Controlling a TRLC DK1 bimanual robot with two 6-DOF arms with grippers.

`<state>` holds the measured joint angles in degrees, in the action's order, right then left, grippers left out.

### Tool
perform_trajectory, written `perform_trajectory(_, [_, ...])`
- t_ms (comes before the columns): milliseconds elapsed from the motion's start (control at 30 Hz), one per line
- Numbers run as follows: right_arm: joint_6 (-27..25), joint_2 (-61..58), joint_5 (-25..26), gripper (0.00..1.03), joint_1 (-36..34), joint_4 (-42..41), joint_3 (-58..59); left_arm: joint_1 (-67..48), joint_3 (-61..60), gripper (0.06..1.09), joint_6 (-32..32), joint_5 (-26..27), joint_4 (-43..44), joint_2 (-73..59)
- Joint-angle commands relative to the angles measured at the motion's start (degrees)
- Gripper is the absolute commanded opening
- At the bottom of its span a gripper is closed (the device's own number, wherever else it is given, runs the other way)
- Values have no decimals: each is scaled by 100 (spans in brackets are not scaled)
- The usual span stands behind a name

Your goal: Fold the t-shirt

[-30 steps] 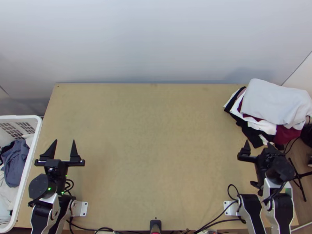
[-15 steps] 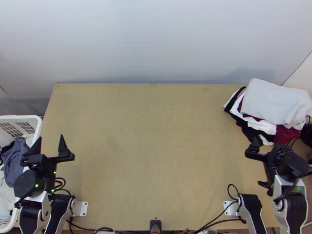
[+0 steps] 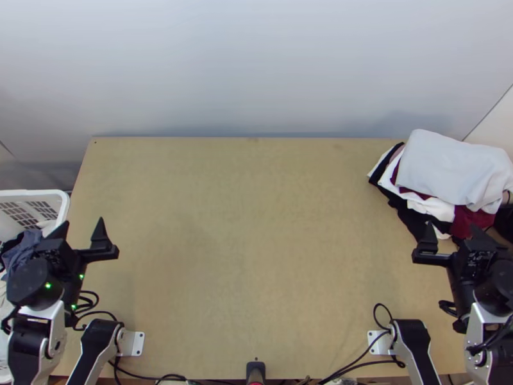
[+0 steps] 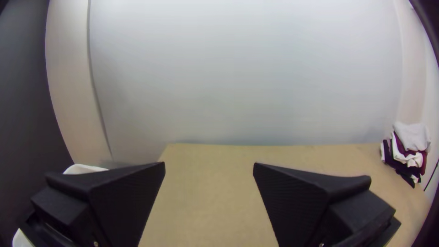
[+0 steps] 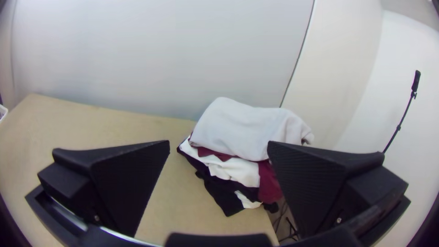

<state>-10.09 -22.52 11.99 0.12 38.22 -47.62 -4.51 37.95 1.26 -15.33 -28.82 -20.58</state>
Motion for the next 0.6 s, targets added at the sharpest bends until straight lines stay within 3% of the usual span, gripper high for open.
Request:
perform_trajectory(0, [-20, -402, -4, 99, 41, -69, -433, 320, 476, 100, -258, 22, 17, -737])
perform_trajectory(333, [244, -1246, 93, 99, -21, 142, -1303, 2033, 845, 99, -618, 57, 570, -1809])
perform_trajectory(467, [332, -1931, 84, 99, 146, 863, -1988, 3053, 872, 99, -1470, 294, 887, -2433])
perform_trajectory(567, [341, -2292, -162, 99, 93, 1206, -2551, 4081, 995, 99, -2226, 962, 931, -2961])
